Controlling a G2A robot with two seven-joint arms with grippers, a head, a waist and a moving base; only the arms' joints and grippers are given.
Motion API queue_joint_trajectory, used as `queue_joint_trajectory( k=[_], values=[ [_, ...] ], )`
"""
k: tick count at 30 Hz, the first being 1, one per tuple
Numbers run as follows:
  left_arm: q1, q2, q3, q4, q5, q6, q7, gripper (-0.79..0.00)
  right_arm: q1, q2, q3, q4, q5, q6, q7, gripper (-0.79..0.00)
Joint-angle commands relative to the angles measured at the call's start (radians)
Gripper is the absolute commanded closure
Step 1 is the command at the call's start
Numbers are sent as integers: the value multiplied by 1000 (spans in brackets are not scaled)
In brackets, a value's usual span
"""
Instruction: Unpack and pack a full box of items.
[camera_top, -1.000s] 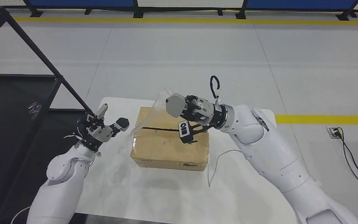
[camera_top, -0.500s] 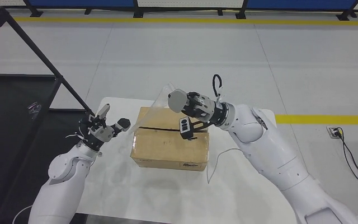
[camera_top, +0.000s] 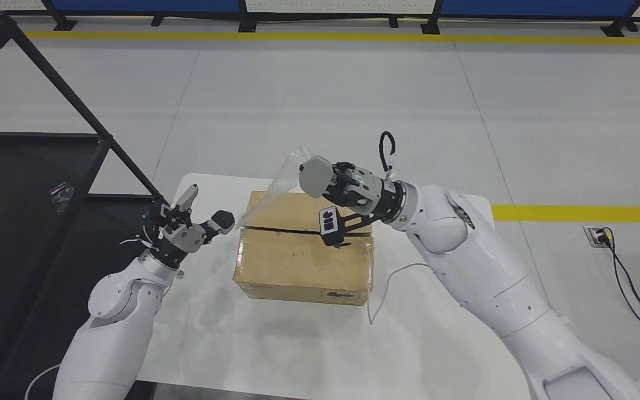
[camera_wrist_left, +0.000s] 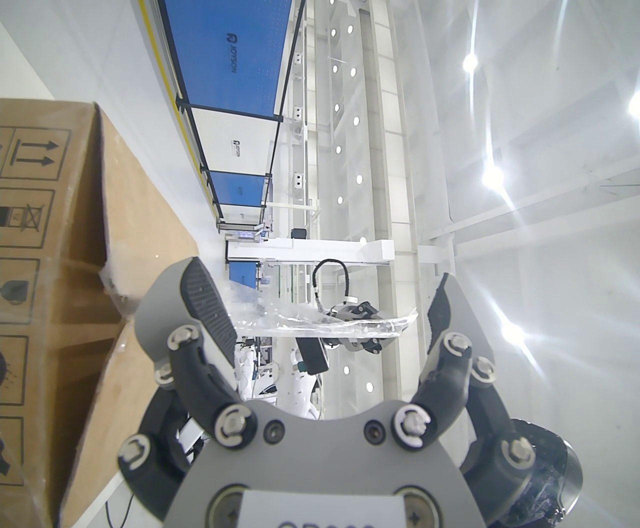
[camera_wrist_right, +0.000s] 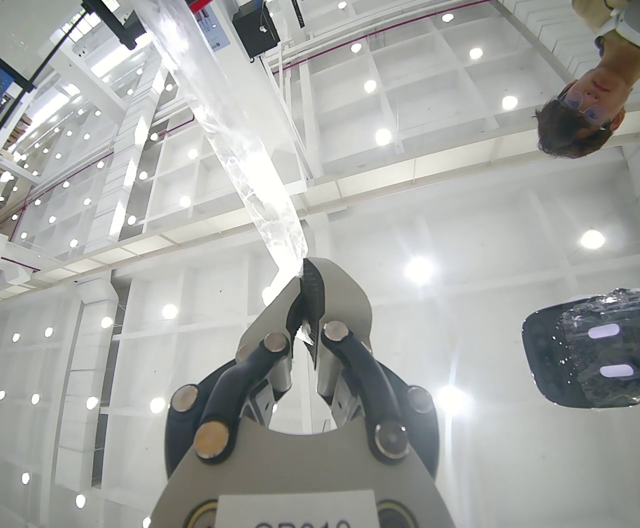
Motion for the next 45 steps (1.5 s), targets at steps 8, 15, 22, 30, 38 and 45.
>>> queue_joint_trajectory(
  k=[8, 15, 22, 30, 38, 45],
  values=[
    [-24, -6, 5, 30, 4, 7, 3, -785, 3, 5, 4, 15, 45, 0, -36, 0],
    [-45, -13, 23, 52, 18, 18, 7, -785, 1, 11, 12, 23, 74, 0, -72, 0],
    [-62, -21, 47, 73, 36, 29, 7, -785, 6, 10, 18, 51, 107, 0, -105, 0],
    [-84, -30, 80, 103, 73, 39, 12, -785, 6, 4, 26, 72, 113, 0, -121, 0],
    [-104, -41, 111, 133, 105, 34, 27, -785, -4, 0, 39, 91, 113, 0, -138, 0],
    [-107, -47, 123, 141, 128, 25, 40, -785, -11, -4, 52, 110, 113, 0, -159, -25]
  ],
)
